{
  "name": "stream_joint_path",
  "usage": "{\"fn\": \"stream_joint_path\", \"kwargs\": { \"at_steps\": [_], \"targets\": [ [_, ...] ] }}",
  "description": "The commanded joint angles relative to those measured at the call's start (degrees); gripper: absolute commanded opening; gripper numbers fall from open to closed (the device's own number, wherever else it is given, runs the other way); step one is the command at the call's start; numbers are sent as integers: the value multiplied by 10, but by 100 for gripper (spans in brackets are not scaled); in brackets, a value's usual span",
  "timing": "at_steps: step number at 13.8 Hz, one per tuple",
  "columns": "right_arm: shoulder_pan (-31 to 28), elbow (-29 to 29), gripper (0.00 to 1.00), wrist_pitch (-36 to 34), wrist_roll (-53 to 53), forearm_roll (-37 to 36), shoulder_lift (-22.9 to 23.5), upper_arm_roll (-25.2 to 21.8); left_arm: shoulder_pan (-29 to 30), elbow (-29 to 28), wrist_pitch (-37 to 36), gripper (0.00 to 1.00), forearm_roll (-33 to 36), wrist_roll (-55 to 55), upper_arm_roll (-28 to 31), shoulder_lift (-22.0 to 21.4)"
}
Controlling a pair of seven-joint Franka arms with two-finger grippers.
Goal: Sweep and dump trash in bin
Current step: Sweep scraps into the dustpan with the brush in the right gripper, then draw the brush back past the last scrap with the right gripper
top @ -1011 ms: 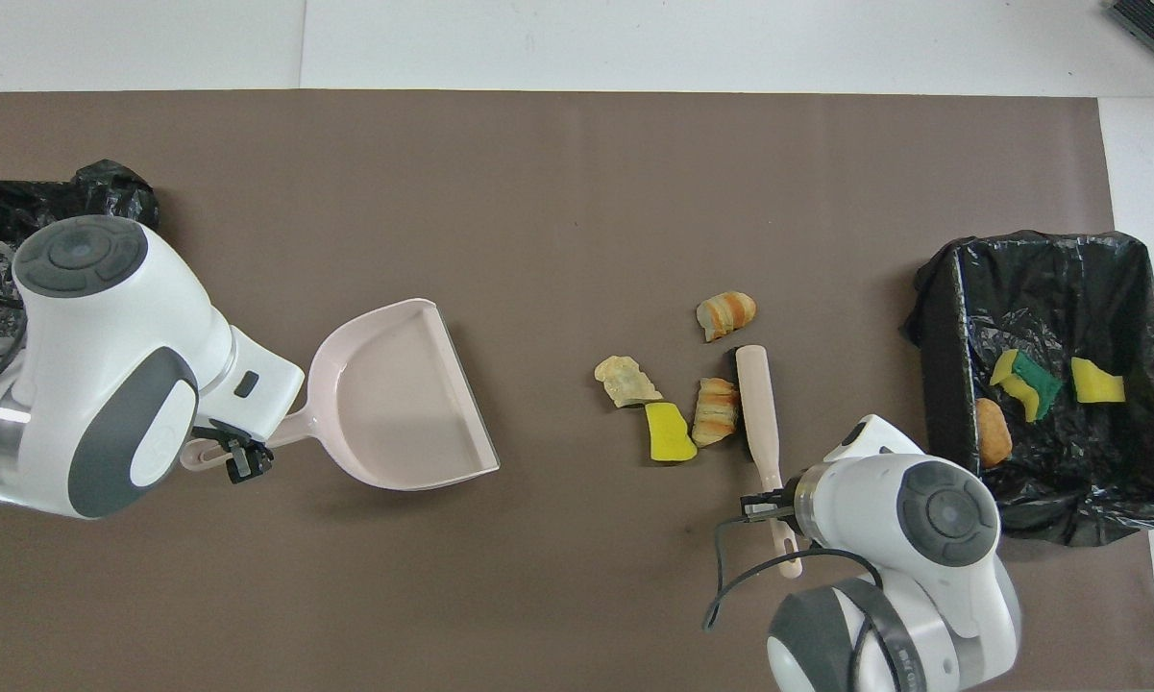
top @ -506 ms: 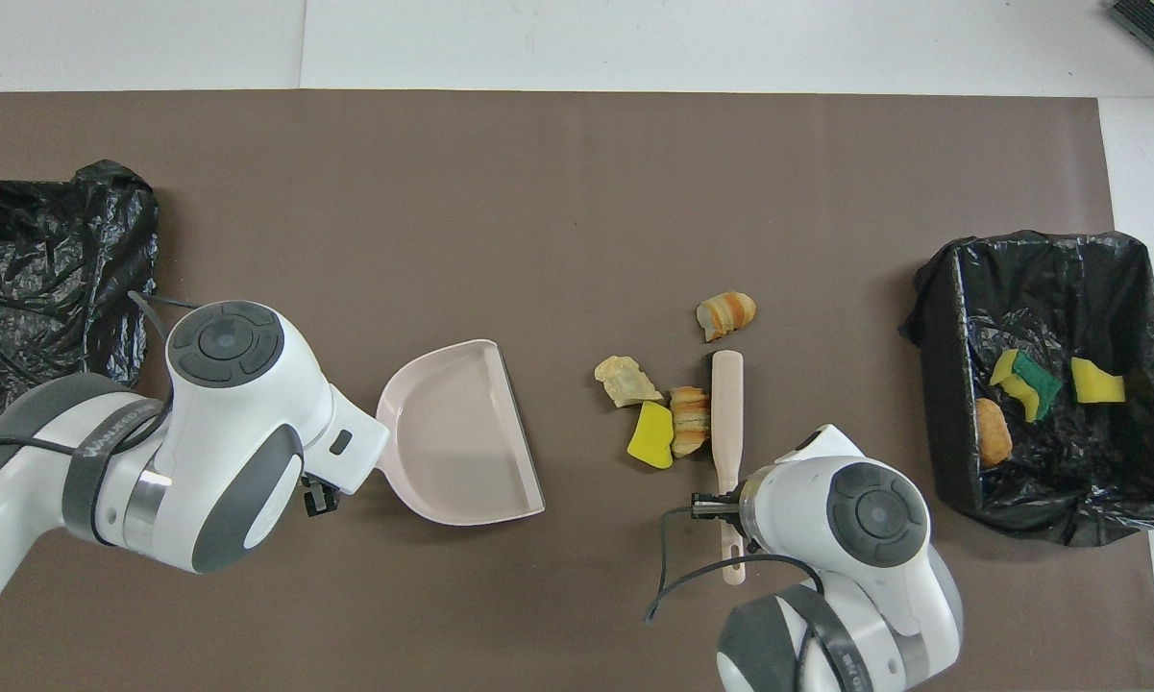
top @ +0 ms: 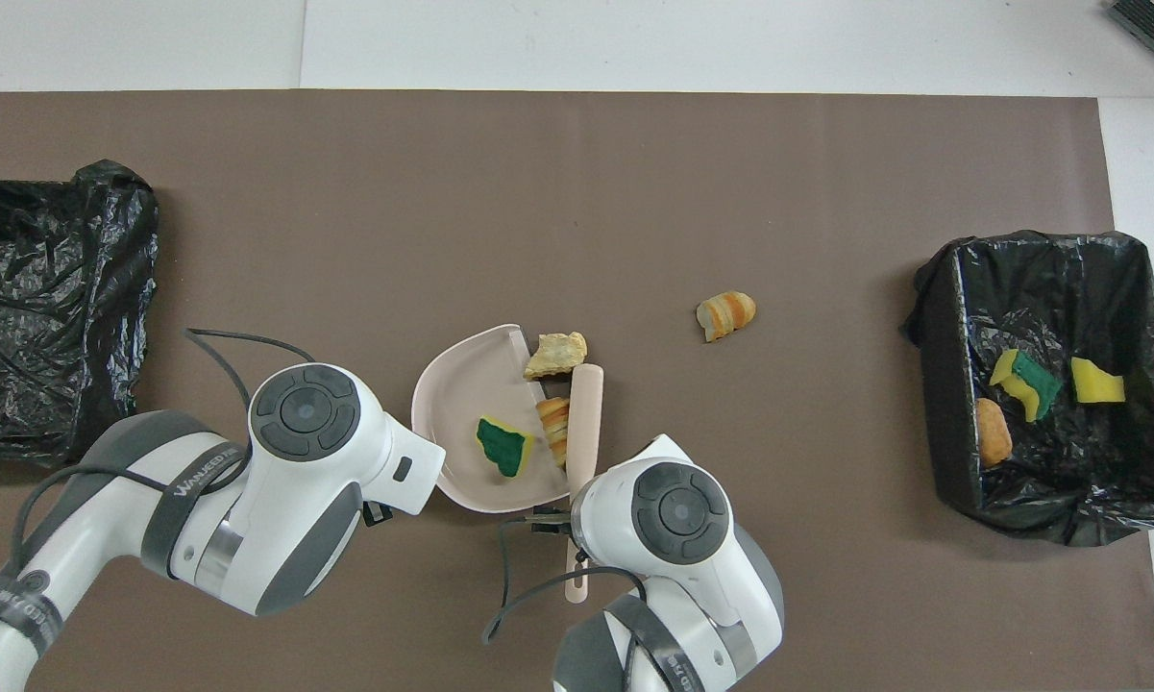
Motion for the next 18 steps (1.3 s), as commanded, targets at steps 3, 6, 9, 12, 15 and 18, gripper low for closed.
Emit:
{"fn": "stream_joint_path", "kwargs": {
  "at_steps": [3, 6, 9, 12, 15, 18],
  "targets": [
    [17, 70, 0, -25, -58, 47, 30, 0, -5, -16, 9, 0, 10, -14, 9, -19],
    [-14, 75, 0, -106, -61, 24, -10, -6, 12, -6, 8, 0, 10, -16, 9, -17],
    [-78, 94, 0, -195, -110, -62, -46, -6, 25, 3, 7, 0, 10, -19, 9, -17],
    [-131, 101, 0, -227, -159, -157, -48, -5, 25, 3, 13, 0, 10, -35, 9, -17],
    [-208, 94, 0, -226, -229, -207, -40, -5, 25, 2, 21, 0, 10, -39, 9, -15],
    [-271, 94, 0, -202, -300, -279, -26, -4, 25, 2, 24, 0, 10, -41, 9, -15]
  ]
}}
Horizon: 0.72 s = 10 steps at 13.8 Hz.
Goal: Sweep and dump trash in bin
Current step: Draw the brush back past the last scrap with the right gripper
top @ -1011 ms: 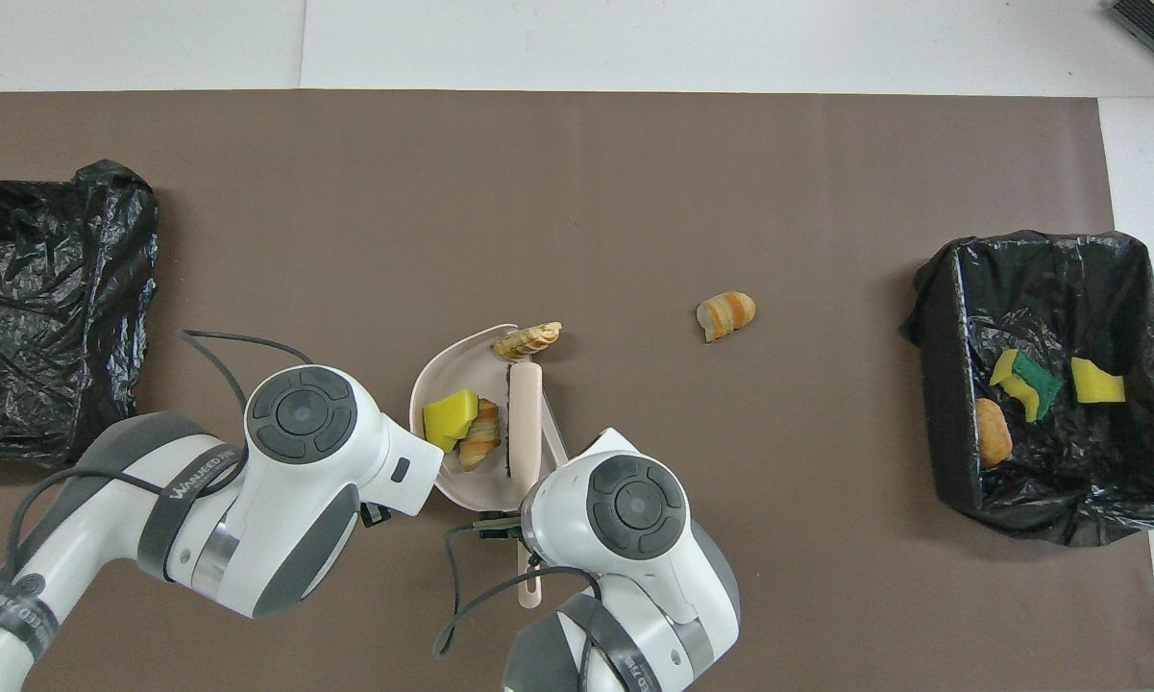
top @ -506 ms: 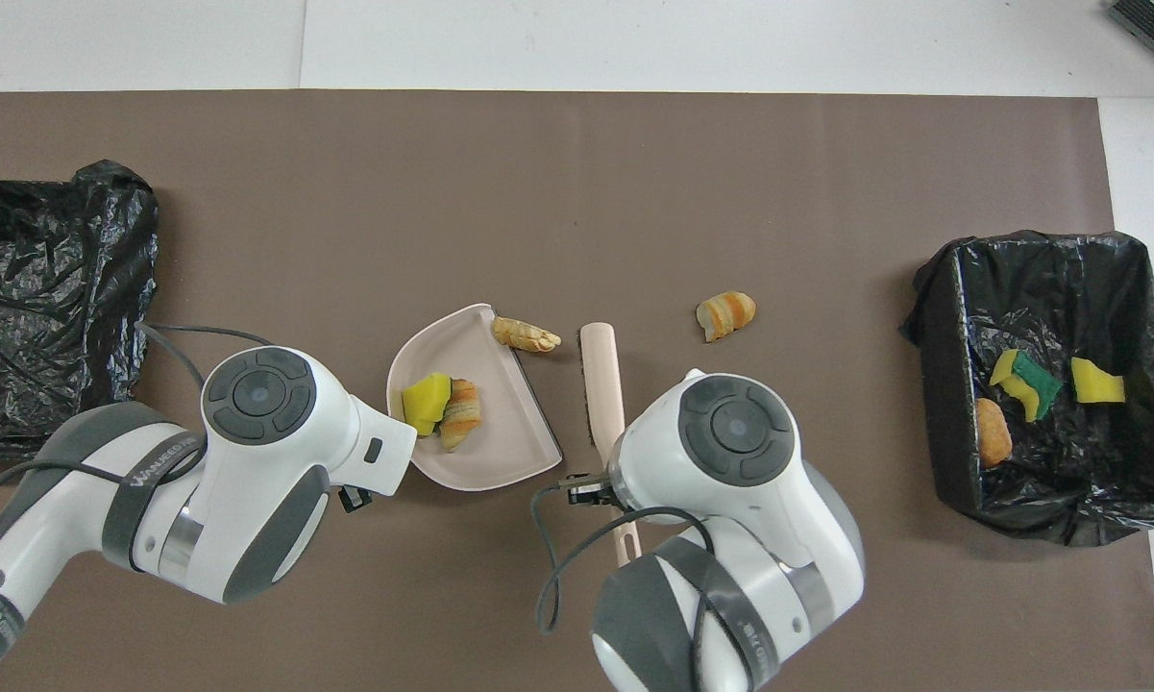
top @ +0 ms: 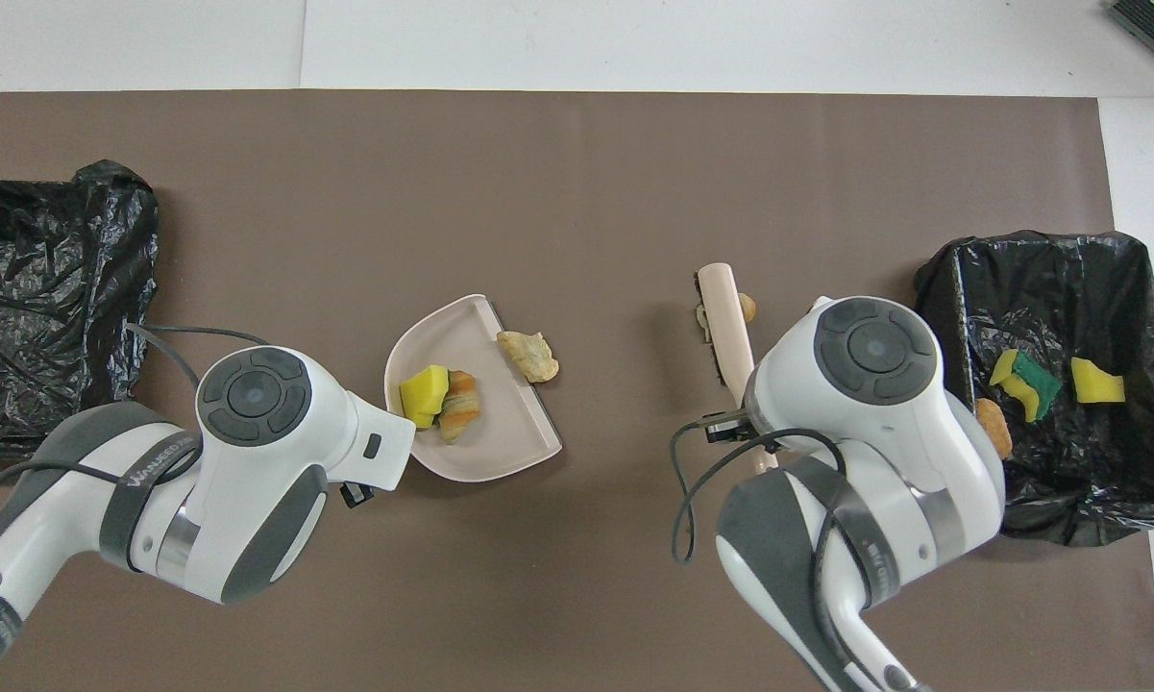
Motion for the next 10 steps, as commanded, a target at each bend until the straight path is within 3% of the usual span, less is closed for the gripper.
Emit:
{"fn": "stream_joint_path", "kwargs": {
  "at_steps": [1, 3, 6, 10],
  "targets": [
    [-35, -2, 0, 38, -40, -66, 27, 9, 1, -4, 12, 0, 10, -17, -1, -9],
    [-52, 3, 0, 78, -44, -95, 67, 10, 1, -4, 12, 0, 10, -19, -1, -9],
    [-24, 9, 0, 109, -30, -82, 110, 13, 0, -6, 13, 0, 10, -22, -1, -7],
    [62, 53, 0, 82, 49, 11, 134, 13, 0, -10, 16, 0, 10, -26, -2, -6]
  ]
}}
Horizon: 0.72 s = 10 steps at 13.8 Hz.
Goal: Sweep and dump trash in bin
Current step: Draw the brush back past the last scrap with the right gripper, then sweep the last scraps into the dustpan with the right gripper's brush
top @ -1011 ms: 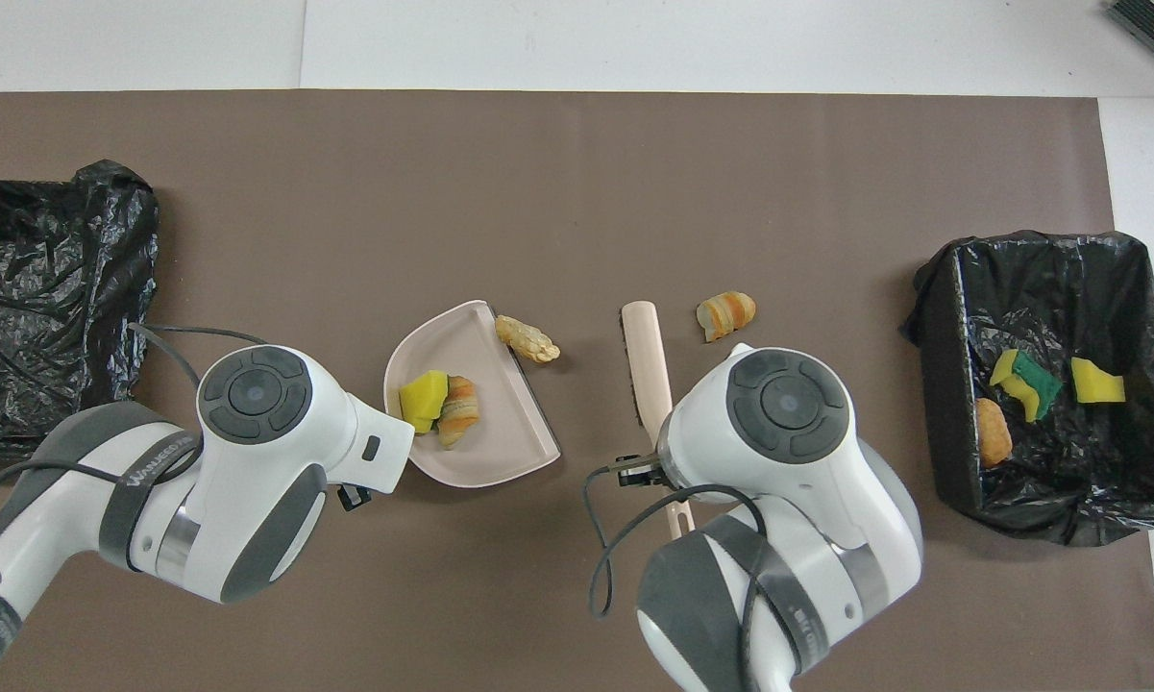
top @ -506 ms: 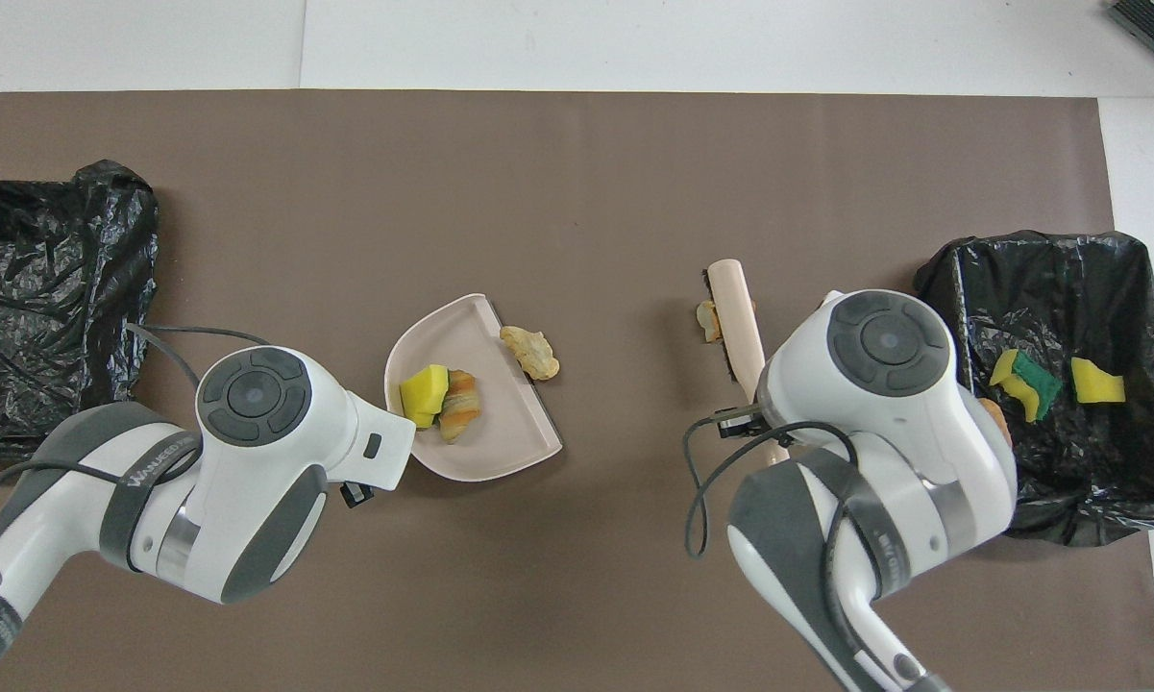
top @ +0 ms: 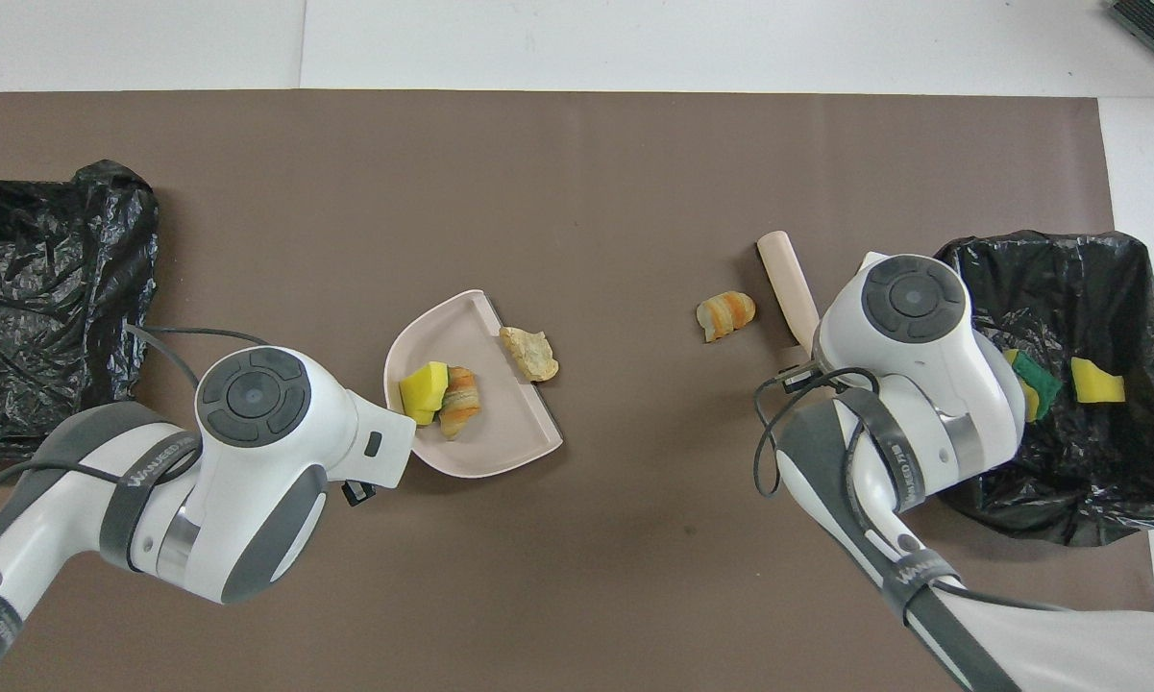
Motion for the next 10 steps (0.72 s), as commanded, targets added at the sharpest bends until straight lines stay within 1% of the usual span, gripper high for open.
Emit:
{"fn": "stream_joint_path", "kwargs": {
  "at_steps": [1, 3, 7, 9, 10],
  "targets": [
    [47, 41, 0, -29, 43, 64, 19, 3, 0, -8, 13, 0, 10, -12, -1, -7],
    [81, 61, 0, -34, 75, 93, 33, 3, 0, -8, 13, 0, 10, -14, -1, -7],
    [129, 79, 0, -25, 76, 144, 54, 3, 0, -9, 13, 0, 10, -15, -1, -8],
    [135, 81, 0, -13, 74, 184, 64, 4, 0, -12, 12, 0, 9, -15, -1, -10],
    [136, 93, 0, -13, 72, 223, 69, 5, 0, -15, 12, 0, 9, -14, -1, -11]
  ]
}}
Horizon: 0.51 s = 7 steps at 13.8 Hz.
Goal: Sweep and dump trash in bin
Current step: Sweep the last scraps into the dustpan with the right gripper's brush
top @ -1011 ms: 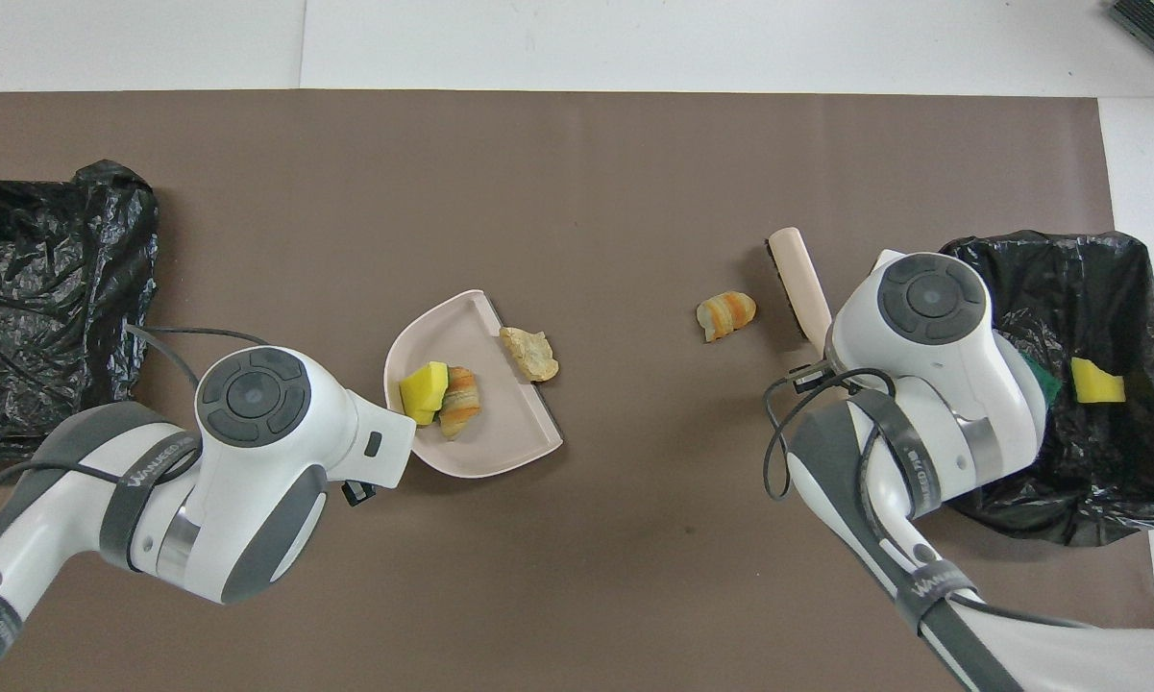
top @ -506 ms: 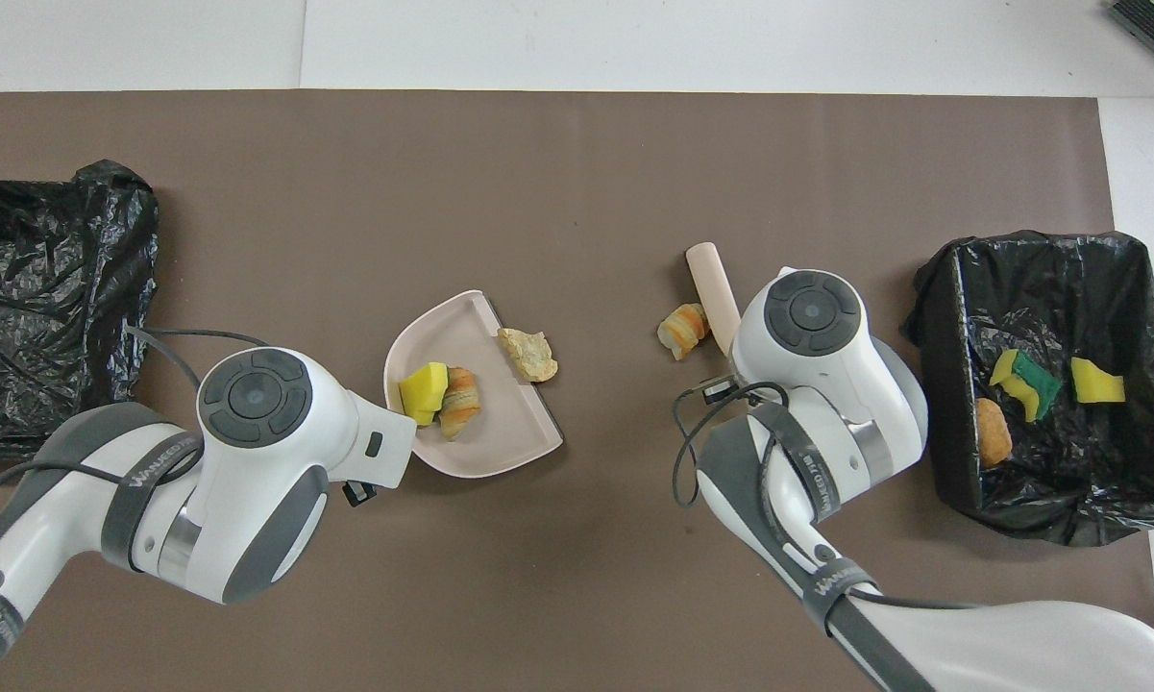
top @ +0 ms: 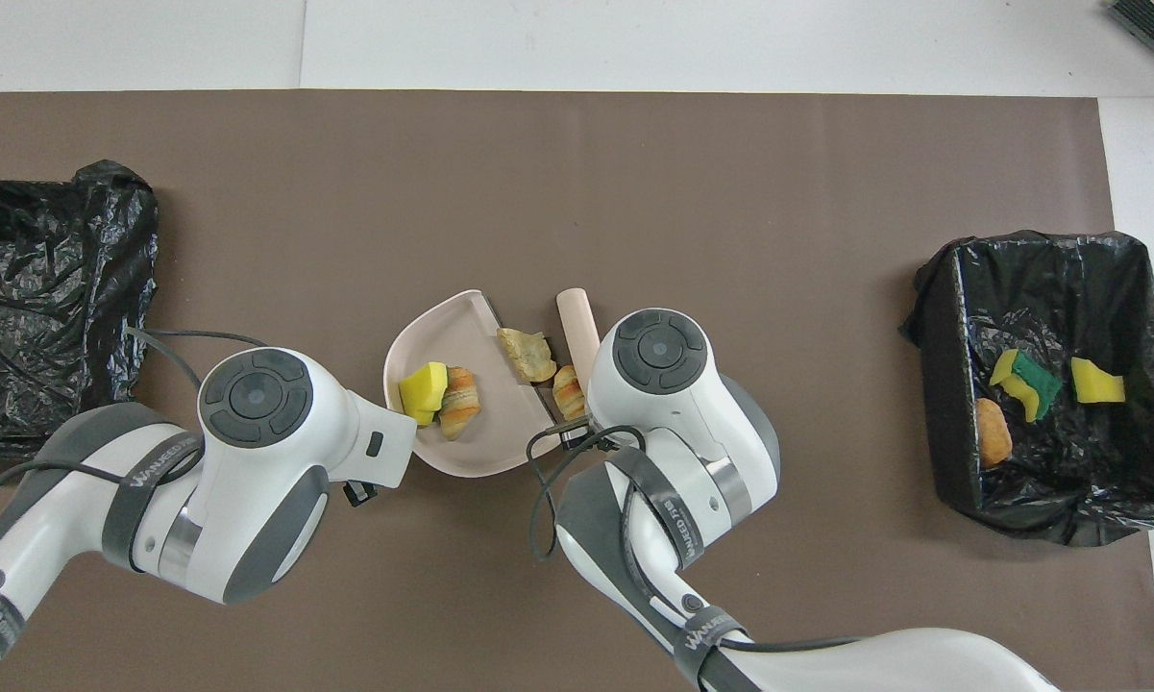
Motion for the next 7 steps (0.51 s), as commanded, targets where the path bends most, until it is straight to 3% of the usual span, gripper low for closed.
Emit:
{"fn": "stream_joint_path", "kwargs": {
  "at_steps": [1, 4, 7],
  "targets": [
    [0, 37, 0, 2, -1, 100, 27, 9, 1, -15, 11, 0, 9, -9, -1, -13],
    [3, 44, 0, 4, 3, 227, 28, 21, 1, -15, 11, 0, 9, -9, -1, -13],
    [19, 45, 0, 4, 10, 271, 21, 23, 1, -15, 11, 0, 9, -9, -1, -13]
  ]
}}
